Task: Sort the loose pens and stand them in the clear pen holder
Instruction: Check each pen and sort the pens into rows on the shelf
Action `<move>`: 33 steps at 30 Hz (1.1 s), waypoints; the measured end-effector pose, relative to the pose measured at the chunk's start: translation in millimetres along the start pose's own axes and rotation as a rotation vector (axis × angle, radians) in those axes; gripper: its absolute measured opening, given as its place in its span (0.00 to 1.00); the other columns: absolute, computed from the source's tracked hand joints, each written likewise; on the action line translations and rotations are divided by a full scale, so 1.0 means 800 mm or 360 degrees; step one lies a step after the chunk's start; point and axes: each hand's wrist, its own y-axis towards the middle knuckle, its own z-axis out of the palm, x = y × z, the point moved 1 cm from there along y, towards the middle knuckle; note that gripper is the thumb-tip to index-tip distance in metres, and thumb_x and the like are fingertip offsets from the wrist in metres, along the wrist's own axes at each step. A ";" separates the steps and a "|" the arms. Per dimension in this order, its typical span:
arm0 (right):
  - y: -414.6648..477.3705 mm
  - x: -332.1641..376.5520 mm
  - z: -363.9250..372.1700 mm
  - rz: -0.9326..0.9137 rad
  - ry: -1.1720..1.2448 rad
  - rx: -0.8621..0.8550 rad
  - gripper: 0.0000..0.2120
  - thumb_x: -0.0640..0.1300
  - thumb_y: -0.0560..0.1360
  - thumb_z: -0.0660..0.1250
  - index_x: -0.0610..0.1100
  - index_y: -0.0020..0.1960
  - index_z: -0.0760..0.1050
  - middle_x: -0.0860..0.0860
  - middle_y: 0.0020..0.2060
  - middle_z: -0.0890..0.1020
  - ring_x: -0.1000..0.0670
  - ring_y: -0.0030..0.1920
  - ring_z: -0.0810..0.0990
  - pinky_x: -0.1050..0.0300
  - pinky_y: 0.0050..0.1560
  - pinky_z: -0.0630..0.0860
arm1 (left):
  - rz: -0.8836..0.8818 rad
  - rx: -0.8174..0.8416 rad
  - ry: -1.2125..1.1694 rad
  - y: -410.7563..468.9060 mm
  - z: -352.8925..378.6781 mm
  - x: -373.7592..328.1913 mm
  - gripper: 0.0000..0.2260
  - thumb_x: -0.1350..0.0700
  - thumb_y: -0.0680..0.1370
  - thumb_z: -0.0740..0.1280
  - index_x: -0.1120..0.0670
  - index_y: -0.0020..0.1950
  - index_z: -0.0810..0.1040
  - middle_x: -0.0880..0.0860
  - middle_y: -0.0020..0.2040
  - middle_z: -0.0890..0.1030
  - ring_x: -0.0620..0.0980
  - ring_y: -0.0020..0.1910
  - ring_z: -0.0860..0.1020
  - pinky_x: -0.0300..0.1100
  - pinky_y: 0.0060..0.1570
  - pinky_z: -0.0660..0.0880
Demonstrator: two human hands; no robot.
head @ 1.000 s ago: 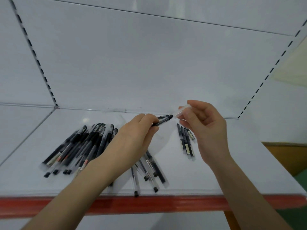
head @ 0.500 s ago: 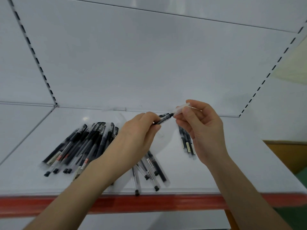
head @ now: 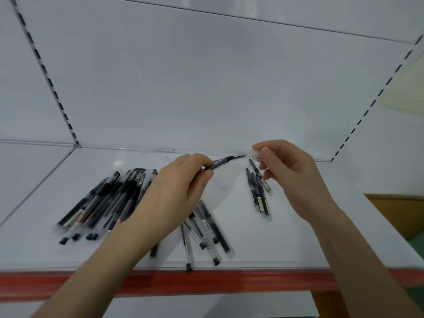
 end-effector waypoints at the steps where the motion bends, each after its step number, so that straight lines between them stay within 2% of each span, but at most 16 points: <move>1: 0.000 0.002 -0.001 -0.0031 -0.0037 0.0030 0.10 0.39 0.77 0.62 0.51 0.43 0.78 0.60 0.30 0.79 0.61 0.32 0.74 0.71 0.35 0.72 | 0.0017 0.0006 0.0002 0.000 0.000 -0.001 0.14 0.48 0.76 0.56 0.54 0.50 0.77 0.41 0.36 0.72 0.35 0.41 0.70 0.25 0.41 0.66; 5: 0.004 0.003 -0.001 -0.0105 -0.0117 0.0107 0.10 0.39 0.75 0.64 0.52 0.43 0.78 0.61 0.30 0.78 0.59 0.33 0.74 0.69 0.37 0.73 | 0.0042 0.0036 0.0015 -0.001 0.002 -0.004 0.16 0.48 0.75 0.55 0.55 0.51 0.77 0.49 0.38 0.77 0.43 0.39 0.70 0.35 0.39 0.68; 10: 0.006 0.001 0.002 -0.0114 -0.0118 0.0182 0.09 0.38 0.74 0.66 0.52 0.41 0.77 0.60 0.30 0.77 0.59 0.34 0.74 0.68 0.36 0.73 | 0.0018 0.0057 0.0021 -0.003 0.003 -0.004 0.16 0.47 0.75 0.55 0.55 0.52 0.77 0.51 0.40 0.78 0.45 0.40 0.71 0.42 0.41 0.69; 15: 0.002 0.001 0.010 -0.0109 -0.0130 0.0347 0.10 0.36 0.73 0.66 0.50 0.41 0.77 0.60 0.30 0.78 0.60 0.33 0.75 0.68 0.37 0.73 | 0.0072 0.0077 0.0042 -0.003 0.004 -0.004 0.16 0.47 0.75 0.55 0.54 0.51 0.77 0.49 0.39 0.77 0.46 0.39 0.70 0.42 0.37 0.69; 19: 0.001 -0.006 0.016 -0.0106 -0.0123 0.0291 0.10 0.36 0.73 0.67 0.51 0.41 0.78 0.56 0.32 0.80 0.56 0.35 0.77 0.62 0.40 0.76 | 0.0128 0.0050 0.0064 -0.005 0.006 -0.007 0.15 0.49 0.75 0.55 0.56 0.49 0.78 0.49 0.37 0.77 0.46 0.38 0.71 0.39 0.32 0.69; 21: 0.000 -0.009 0.020 -0.0118 -0.0107 0.0273 0.11 0.35 0.73 0.67 0.50 0.40 0.78 0.56 0.31 0.80 0.57 0.35 0.77 0.63 0.41 0.76 | 0.0110 0.0024 0.0050 -0.007 0.007 -0.005 0.16 0.50 0.75 0.56 0.57 0.48 0.78 0.46 0.35 0.76 0.45 0.37 0.71 0.38 0.36 0.69; 23: -0.002 -0.011 0.025 -0.0128 -0.0096 0.0275 0.11 0.34 0.73 0.66 0.49 0.40 0.77 0.57 0.30 0.80 0.59 0.34 0.77 0.66 0.40 0.75 | 0.0059 0.0021 0.0018 -0.009 0.007 -0.002 0.15 0.49 0.75 0.57 0.57 0.48 0.78 0.40 0.32 0.71 0.39 0.35 0.71 0.31 0.37 0.68; 25: -0.001 -0.012 0.030 -0.0114 -0.0050 0.0288 0.10 0.33 0.73 0.66 0.48 0.42 0.77 0.56 0.31 0.81 0.59 0.34 0.78 0.67 0.39 0.75 | -0.0033 0.0012 -0.0020 -0.011 0.007 -0.003 0.10 0.52 0.75 0.61 0.56 0.47 0.79 0.40 0.30 0.70 0.36 0.35 0.72 0.28 0.36 0.67; 29: 0.024 -0.018 0.037 0.0066 -0.0027 0.0318 0.06 0.37 0.76 0.63 0.45 0.50 0.75 0.51 0.37 0.82 0.57 0.36 0.81 0.64 0.38 0.78 | -0.0307 -0.0066 0.0075 -0.019 0.008 -0.002 0.05 0.55 0.76 0.65 0.55 0.44 0.79 0.49 0.33 0.78 0.45 0.34 0.75 0.40 0.37 0.71; 31: 0.043 -0.031 0.038 0.0083 -0.0253 0.0168 0.03 0.38 0.76 0.63 0.43 0.48 0.75 0.51 0.36 0.81 0.57 0.35 0.80 0.63 0.38 0.77 | -0.0448 -0.0074 0.0233 -0.028 0.007 0.010 0.07 0.54 0.76 0.64 0.56 0.43 0.79 0.49 0.35 0.78 0.48 0.36 0.75 0.41 0.36 0.71; 33: 0.056 -0.050 0.042 0.0065 -0.0593 0.0169 0.01 0.40 0.75 0.66 0.42 0.46 0.76 0.50 0.36 0.80 0.55 0.36 0.78 0.62 0.39 0.74 | -0.0588 -0.0008 0.0387 -0.037 0.007 0.024 0.09 0.52 0.77 0.63 0.57 0.42 0.78 0.49 0.36 0.76 0.49 0.35 0.74 0.40 0.34 0.70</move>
